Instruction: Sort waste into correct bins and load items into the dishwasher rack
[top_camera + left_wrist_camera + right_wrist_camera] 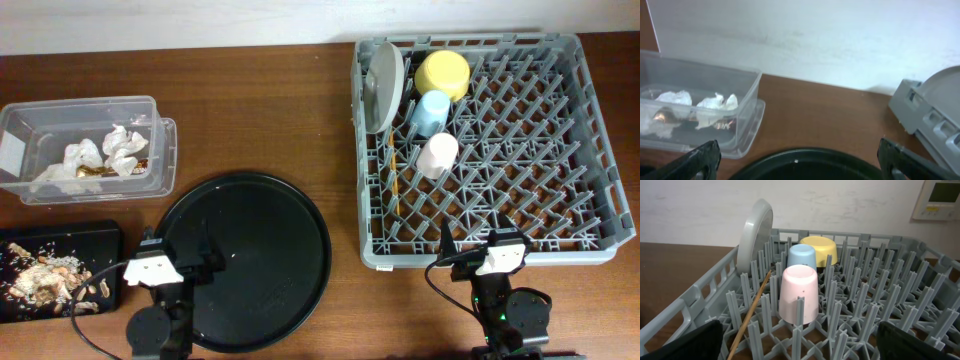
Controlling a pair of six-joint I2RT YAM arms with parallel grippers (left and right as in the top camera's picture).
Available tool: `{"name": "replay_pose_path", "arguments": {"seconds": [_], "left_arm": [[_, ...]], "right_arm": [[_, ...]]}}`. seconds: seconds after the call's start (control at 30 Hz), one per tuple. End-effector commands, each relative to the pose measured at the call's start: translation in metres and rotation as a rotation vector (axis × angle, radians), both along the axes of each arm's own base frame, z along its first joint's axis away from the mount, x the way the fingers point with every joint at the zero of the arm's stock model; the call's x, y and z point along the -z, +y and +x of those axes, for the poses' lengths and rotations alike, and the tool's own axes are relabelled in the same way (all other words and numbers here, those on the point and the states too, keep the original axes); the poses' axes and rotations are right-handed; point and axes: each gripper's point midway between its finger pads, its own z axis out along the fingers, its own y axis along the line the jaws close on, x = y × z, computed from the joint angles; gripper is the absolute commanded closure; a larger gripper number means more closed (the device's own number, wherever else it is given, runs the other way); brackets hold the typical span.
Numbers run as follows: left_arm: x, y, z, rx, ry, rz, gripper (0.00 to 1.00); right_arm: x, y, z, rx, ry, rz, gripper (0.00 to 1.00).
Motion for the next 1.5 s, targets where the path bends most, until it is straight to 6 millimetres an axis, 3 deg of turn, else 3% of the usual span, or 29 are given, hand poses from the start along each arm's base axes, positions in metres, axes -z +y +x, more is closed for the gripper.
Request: {"name": "replay_pose_path", "arguments": {"seconds": [0.0,0.13,0.27,0.43,1.47], "left_arm": [[0.002,-0.003,0.0,0.015,-0.064,0.019,0.0],[0.026,-0.003,-0.004,0.015,0.024,0.019,0.0],[0.027,0.001,-0.004,0.003,0.028,0.02,0.0],[0.028,-0.001,-0.004,0.037,0.05,0.346,0.0],[0.027,-0.002,-0.004,0.037,0.046,0.315,0.0]], "right_arm": [[0.003,-0.003,0.0,0.015,0.003,0.001,0.02],[0.003,-0.003,0.0,0.015,0.004,0.001,0.02],[0.003,-0.003,0.0,0.015,0.004,0.001,0.02],[0.003,-0.003,0.0,0.015,0.004,0.001,0.02],[0.003,-0.003,0.0,0.015,0.004,0.001,0.02]]}}
